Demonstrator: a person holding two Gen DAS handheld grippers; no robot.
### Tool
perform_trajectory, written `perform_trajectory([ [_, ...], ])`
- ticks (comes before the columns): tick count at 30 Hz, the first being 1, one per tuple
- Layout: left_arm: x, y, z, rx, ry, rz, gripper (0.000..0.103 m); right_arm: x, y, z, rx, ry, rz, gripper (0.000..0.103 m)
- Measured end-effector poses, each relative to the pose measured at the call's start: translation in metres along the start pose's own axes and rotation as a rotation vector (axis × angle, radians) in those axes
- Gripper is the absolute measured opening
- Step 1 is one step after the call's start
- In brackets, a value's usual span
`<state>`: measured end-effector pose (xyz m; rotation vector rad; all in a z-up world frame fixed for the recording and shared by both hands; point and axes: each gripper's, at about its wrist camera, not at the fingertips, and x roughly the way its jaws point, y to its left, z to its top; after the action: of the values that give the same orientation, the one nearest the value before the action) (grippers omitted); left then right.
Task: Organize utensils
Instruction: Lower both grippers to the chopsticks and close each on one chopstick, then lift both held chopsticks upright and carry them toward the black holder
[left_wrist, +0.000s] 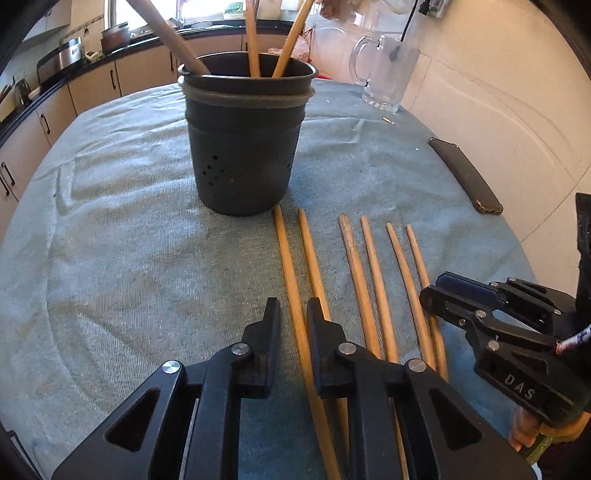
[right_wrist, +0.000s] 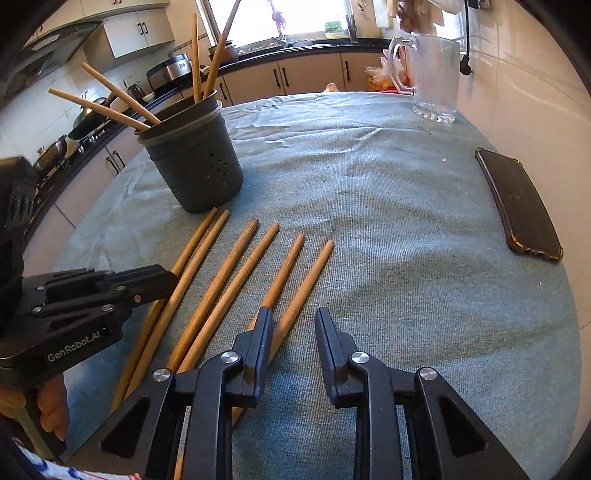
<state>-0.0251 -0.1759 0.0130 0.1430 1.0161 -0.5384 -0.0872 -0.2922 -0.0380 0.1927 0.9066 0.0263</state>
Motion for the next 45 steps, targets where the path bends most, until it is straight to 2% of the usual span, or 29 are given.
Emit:
perform_trajectory([
  [1,0.001,-0.001,0.002,-0.001,0.001,0.008,0.013,0.0,0.001,0.0,-0.007,-0.001,-0.008,0.024],
  [2,0.003,-0.002,0.004,-0.006,0.003,0.016,0.007,0.001,0.003,0.0,-0.013,-0.002,-0.017,0.019],
  [3,0.002,0.0,0.004,-0.017,0.005,0.022,0.007,0.001,0.003,0.0,-0.013,-0.002,-0.026,0.014],
  [8,-0.006,0.016,0.0,-0.105,0.042,0.002,0.006,-0.004,-0.009,-0.002,0.023,0.021,-0.008,0.01],
  [11,-0.016,0.028,-0.013,-0.14,0.064,-0.004,0.006,-0.012,-0.018,-0.009,0.011,0.046,-0.022,0.01],
  [16,-0.03,0.032,-0.027,-0.135,0.116,-0.01,0.007,-0.028,-0.03,-0.025,-0.021,0.088,-0.044,0.011],
  [18,-0.032,0.032,-0.026,-0.125,0.13,-0.018,0.007,-0.032,-0.034,-0.027,-0.016,0.104,-0.052,0.013],
  [21,-0.029,0.029,-0.018,-0.099,0.129,0.01,0.007,-0.032,-0.04,-0.024,0.004,0.122,-0.056,0.013],
  [24,-0.018,0.03,-0.01,-0.095,0.161,-0.007,0.007,-0.028,-0.042,-0.018,0.011,0.138,-0.065,0.013],
  [39,0.009,0.02,0.024,-0.07,0.139,0.026,0.007,0.005,-0.034,0.025,-0.055,0.206,-0.141,0.013],
  [45,0.006,0.021,0.02,-0.054,0.088,0.027,0.005,0.008,-0.028,0.025,-0.059,0.147,-0.174,0.007],
])
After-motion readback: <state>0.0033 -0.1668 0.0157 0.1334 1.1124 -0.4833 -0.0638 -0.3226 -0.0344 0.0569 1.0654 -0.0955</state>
